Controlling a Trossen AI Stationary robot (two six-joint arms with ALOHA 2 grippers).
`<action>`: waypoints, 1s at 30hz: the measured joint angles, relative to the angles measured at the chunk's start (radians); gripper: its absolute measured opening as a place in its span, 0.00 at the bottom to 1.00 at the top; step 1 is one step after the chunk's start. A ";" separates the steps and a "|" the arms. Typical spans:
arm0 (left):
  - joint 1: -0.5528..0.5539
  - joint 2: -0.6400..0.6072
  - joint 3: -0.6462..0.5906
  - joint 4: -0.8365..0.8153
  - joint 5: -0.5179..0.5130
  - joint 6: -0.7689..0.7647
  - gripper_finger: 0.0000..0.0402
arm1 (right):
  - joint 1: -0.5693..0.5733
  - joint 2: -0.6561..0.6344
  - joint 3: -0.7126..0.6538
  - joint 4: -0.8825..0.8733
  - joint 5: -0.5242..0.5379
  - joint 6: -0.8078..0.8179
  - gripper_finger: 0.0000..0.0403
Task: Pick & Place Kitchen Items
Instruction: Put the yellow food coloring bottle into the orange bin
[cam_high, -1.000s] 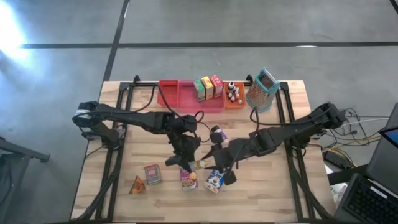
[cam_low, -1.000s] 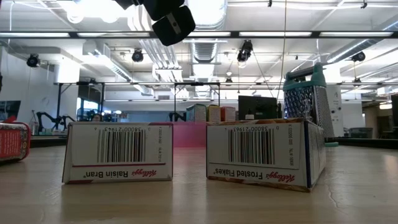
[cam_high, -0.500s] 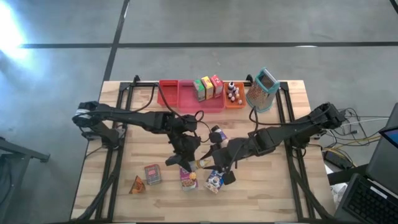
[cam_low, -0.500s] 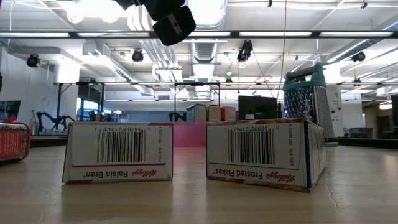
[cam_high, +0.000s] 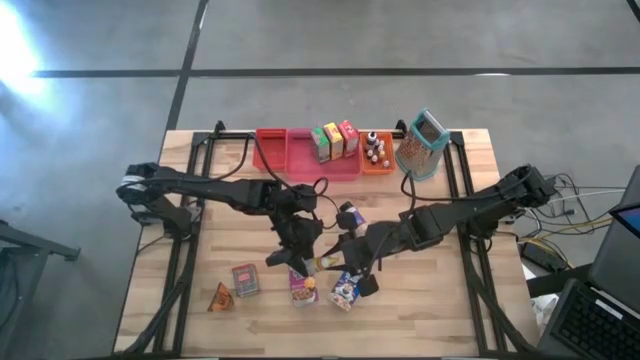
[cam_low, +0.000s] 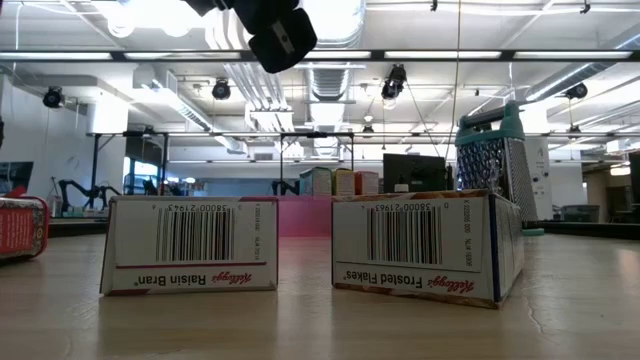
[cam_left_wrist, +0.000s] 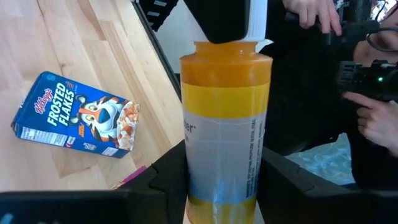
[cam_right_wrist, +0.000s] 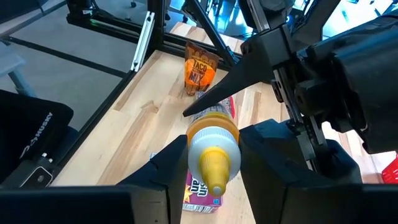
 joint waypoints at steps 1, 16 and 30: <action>0.000 0.000 0.000 0.001 -0.001 0.011 0.40 | 0.000 0.000 0.000 0.000 0.000 0.000 0.31; 0.082 -0.118 -0.021 -0.282 -0.321 0.099 0.68 | -0.003 -0.021 0.002 -0.226 -0.003 0.135 0.30; 0.086 -0.433 -0.537 0.695 -0.783 0.037 0.67 | -0.331 -0.060 0.109 -0.811 0.076 0.322 0.29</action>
